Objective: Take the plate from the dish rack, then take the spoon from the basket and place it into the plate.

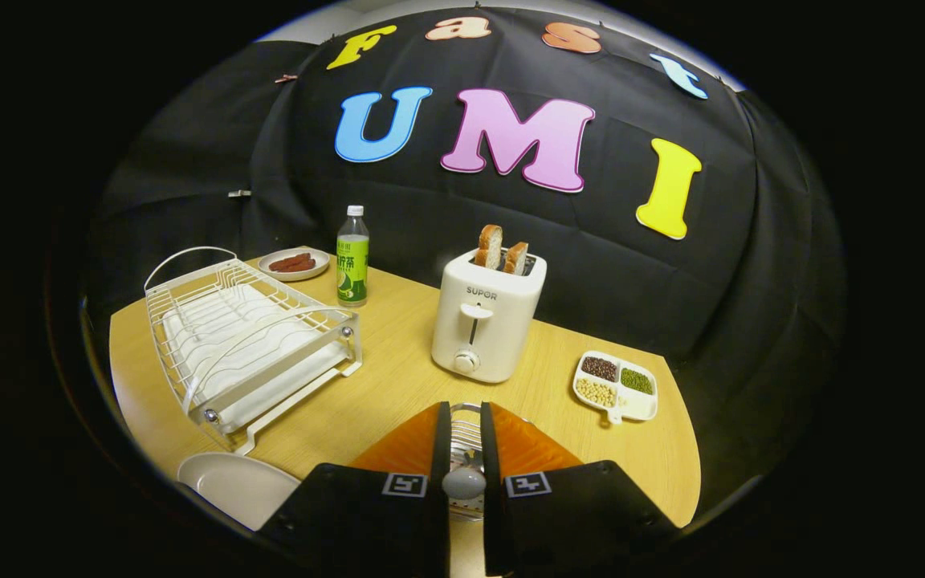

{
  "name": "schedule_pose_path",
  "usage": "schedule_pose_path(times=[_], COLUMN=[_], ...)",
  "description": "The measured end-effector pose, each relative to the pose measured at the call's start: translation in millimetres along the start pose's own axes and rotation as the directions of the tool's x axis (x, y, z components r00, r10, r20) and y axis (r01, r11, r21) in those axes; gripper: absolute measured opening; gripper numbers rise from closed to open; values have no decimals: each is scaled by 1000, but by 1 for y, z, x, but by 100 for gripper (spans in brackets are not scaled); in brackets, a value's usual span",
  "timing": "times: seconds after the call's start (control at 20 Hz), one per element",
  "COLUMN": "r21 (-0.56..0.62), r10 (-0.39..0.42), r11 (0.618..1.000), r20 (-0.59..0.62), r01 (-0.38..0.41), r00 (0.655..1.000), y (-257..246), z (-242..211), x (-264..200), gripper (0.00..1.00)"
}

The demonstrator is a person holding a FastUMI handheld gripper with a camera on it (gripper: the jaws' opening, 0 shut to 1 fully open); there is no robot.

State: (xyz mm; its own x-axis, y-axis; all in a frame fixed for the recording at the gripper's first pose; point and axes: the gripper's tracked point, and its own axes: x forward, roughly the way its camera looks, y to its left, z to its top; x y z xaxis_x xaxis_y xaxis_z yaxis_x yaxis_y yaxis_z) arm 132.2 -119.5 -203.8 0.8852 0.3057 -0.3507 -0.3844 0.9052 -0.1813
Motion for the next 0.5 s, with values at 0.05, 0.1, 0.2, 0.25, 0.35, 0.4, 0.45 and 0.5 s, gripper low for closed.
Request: schedule_pose_path(times=[0.05,0.1,0.2,0.25,0.35,0.4,0.45,0.5], r21=[9,24,46,44,42,40,40,46], r10=[-2,-4,-5,-7,2,6,12,21], r11=[1000,1000,999,999,999,999,999,999], r20=[-1,-4,-3,6,27,41,57,73], r01=[2,4,6,6,-3,-8,-14,-25], r00=[1000,1000,1000,1000,1000,999,998,997], y=[-2,-4,-6,-8,-10,-11,-12,-12], z=[2,3,11,16,30,39,48,58], x=[-1,-1,-5,-7,-13,-17,-23,-28], gripper=[20,20,18,18,18,18,18,18])
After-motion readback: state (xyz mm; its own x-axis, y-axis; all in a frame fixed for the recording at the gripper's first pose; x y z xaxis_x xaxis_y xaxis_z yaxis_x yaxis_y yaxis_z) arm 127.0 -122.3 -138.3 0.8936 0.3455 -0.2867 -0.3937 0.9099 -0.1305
